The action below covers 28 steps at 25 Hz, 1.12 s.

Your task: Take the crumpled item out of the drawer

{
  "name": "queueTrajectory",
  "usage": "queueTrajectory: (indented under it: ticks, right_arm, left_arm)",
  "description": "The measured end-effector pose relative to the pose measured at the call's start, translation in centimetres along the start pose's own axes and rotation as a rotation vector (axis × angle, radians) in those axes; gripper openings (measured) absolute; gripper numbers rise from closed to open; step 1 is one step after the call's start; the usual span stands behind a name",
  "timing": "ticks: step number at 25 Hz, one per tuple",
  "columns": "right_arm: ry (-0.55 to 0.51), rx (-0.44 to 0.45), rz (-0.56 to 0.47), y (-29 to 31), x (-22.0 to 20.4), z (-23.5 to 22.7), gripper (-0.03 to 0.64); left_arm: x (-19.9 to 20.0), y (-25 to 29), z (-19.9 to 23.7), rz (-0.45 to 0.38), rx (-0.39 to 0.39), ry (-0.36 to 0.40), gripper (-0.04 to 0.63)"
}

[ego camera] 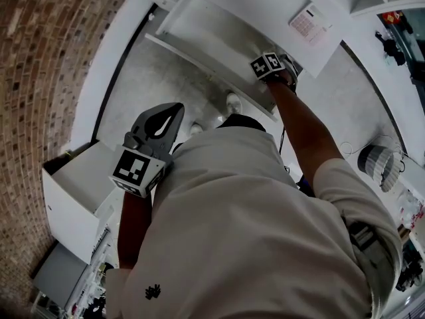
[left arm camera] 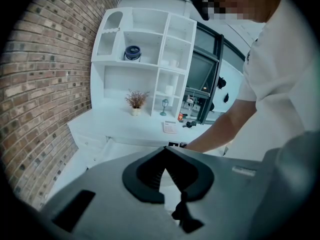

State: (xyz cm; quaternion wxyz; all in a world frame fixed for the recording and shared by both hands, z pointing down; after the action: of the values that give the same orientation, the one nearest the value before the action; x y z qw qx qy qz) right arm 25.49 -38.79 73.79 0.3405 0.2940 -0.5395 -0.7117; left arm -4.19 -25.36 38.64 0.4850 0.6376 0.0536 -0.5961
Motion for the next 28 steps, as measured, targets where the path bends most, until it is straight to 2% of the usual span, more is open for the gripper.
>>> queueTrajectory:
  ticks: [3,10,15,22,28]
  right_arm:
    - [-0.03,-0.011,-0.003,0.2,0.0,0.1,0.27]
    - [-0.124,-0.052,-0.055,0.7,-0.3,-0.1,0.178]
    - [-0.138,-0.074,-0.086,-0.1,-0.7,0.0,0.125]
    - [-0.133,-0.048,-0.131,-1.8,-0.8,1.5,0.11]
    - [-0.123,0.014,-0.173,-4.1,-0.3,3.3,0.104]
  left_arm:
    - [-0.1,-0.4,0.0,-0.004,0.01,-0.006,0.006]
    - [-1.0,-1.2,0.2,0.017,0.033,-0.014,0.006]
    - [-1.0,-1.9,0.3,0.001,0.035,-0.02,0.006]
    - [-1.2,-2.8,0.5,-0.013,0.007,-0.002,0.006]
    - [-1.8,-4.6,0.7,-0.042,-0.012,0.003,0.006]
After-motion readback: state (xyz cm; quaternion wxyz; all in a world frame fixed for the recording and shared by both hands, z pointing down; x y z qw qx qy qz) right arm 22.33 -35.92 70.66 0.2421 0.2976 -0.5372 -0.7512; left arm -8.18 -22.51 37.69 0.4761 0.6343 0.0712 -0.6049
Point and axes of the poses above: the fingertips, and each gripper's own axes: y forward along the fingers, z to its left, x out of its top, the point moved 6 cm from there along -y, backward along the fingers, and after that the axes turned 1 degree about y, right-handed, at the moved point
